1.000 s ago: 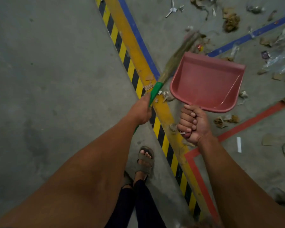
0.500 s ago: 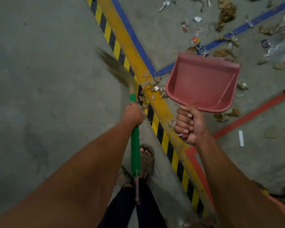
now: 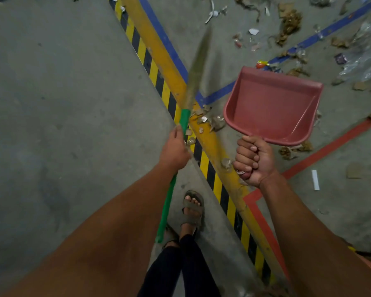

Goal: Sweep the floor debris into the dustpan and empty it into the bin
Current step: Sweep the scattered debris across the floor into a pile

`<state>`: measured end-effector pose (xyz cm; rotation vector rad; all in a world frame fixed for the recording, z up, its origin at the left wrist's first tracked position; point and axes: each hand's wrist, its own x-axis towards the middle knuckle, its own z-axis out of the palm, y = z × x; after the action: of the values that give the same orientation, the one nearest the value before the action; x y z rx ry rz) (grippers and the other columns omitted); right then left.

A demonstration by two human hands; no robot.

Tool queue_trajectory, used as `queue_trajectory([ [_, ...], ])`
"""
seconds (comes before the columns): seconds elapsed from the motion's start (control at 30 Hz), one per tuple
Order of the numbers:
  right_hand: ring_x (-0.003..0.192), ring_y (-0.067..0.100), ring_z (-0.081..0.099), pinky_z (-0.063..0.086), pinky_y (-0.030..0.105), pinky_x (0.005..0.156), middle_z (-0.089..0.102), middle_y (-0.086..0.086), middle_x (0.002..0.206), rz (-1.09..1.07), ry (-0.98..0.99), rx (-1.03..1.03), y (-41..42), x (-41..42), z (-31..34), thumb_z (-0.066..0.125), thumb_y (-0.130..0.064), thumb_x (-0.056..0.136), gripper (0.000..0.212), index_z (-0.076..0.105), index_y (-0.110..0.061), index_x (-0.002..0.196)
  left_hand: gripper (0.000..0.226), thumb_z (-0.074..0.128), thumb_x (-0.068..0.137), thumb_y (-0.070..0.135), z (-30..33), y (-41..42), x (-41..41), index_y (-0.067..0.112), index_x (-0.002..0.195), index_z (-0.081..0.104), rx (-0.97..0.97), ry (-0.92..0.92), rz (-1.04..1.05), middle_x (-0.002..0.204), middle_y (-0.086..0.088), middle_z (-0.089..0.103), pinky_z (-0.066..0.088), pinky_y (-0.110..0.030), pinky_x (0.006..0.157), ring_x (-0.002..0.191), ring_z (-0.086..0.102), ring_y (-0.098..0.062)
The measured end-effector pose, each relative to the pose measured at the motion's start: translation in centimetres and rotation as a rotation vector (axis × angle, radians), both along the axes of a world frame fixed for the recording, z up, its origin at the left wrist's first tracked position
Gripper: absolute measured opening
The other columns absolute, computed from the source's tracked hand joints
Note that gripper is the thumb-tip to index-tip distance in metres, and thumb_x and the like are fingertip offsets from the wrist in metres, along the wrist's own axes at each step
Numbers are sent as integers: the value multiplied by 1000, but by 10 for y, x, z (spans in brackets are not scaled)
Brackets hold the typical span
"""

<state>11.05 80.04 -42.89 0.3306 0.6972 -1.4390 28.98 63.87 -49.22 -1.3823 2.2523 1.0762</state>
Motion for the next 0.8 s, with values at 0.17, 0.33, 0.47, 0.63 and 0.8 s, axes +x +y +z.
queue_trajectory([
  [0.17,30,8,14,14,21,35,22,-10,38,26,-27,-20,5,4,-4,43,-21,99,41,34,-24,59,86,60,97,17,-3,21,25,-4,160,6,53,-346,165,158,-21,29,43,-45,110,137,46,-38],
  [0.33,29,8,16,14,22,36,20,-9,40,35,-48,-39,14,9,-14,40,-21,101,41,29,-26,62,47,52,103,19,0,45,-1,-2,143,43,50,-384,-161,139,-20,54,49,-40,101,125,58,-34],
  [0.47,29,8,14,15,21,35,21,-9,39,13,-51,-45,23,11,-14,43,-21,99,41,36,-24,59,44,54,97,17,-3,53,-39,4,138,46,120,-210,-246,131,-23,58,50,-46,92,118,60,-41],
  [0.63,30,8,15,15,21,35,16,-9,42,-6,-18,-42,35,4,-6,46,-21,98,40,37,-23,59,80,60,91,16,12,53,-74,10,161,20,123,2,-309,150,-25,36,44,-50,99,128,49,-48],
  [0.8,30,8,14,17,21,34,18,-9,41,-27,-26,-34,38,3,4,42,-21,100,42,37,-23,58,89,64,90,19,5,48,-48,20,164,13,69,12,-124,155,-21,27,47,-52,101,125,52,-49],
])
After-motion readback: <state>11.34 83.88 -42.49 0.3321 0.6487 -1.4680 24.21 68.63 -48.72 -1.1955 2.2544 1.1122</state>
